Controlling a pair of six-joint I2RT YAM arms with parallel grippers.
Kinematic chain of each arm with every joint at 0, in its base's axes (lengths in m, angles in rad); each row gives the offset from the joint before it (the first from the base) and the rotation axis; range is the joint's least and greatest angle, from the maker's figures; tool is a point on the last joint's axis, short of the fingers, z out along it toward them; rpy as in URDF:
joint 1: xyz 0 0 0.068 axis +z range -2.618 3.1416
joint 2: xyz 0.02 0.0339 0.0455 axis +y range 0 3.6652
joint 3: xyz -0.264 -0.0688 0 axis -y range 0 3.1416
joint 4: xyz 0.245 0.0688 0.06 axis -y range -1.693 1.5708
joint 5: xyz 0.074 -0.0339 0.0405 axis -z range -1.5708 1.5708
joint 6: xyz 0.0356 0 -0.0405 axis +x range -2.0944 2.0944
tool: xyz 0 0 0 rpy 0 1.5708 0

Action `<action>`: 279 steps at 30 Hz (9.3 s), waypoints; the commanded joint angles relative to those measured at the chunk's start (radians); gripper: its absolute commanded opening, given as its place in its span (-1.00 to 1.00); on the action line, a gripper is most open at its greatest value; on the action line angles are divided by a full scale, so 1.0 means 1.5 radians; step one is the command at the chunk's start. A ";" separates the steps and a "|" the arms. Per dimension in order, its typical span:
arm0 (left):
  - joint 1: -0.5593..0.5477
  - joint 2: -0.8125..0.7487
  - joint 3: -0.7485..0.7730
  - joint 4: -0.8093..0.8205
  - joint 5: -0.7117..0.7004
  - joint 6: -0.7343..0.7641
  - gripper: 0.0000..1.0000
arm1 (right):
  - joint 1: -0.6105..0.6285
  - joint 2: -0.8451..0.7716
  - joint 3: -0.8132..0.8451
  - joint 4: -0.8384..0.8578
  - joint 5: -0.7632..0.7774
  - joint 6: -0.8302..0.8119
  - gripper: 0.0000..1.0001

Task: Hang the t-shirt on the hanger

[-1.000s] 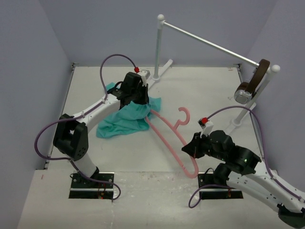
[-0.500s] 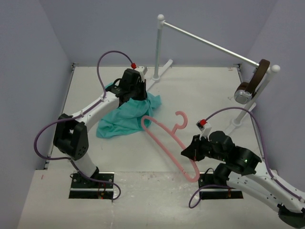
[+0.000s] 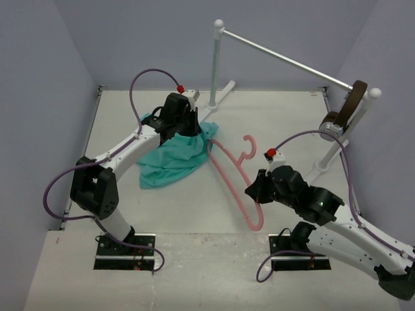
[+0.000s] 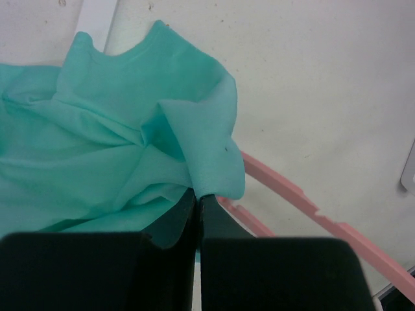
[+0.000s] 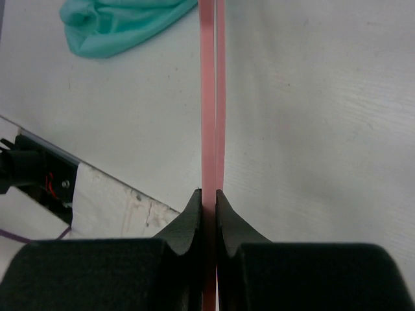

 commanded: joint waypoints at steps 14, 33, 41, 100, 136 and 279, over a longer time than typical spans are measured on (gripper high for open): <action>0.007 -0.075 0.003 0.000 -0.020 0.002 -1.00 | 0.018 0.081 0.042 0.200 0.061 0.085 -1.00; 0.007 -0.157 0.010 0.006 0.029 -0.010 -1.00 | 0.020 0.251 0.186 0.294 0.058 -0.010 -1.00; 0.010 -0.186 0.114 -0.126 -0.105 0.046 -1.00 | 0.020 0.277 0.146 0.410 -0.070 -0.057 -1.00; -0.031 -0.261 0.288 -0.153 0.156 0.731 1.00 | -0.375 0.138 -0.101 0.858 -0.703 -0.299 -1.00; -0.136 -0.248 0.159 -0.313 0.183 0.702 -1.00 | -0.386 0.074 0.041 0.498 -0.815 -0.561 -1.00; -0.067 0.003 0.209 -0.238 0.769 0.575 -1.00 | -0.341 0.255 0.466 0.151 -0.549 -0.392 -0.30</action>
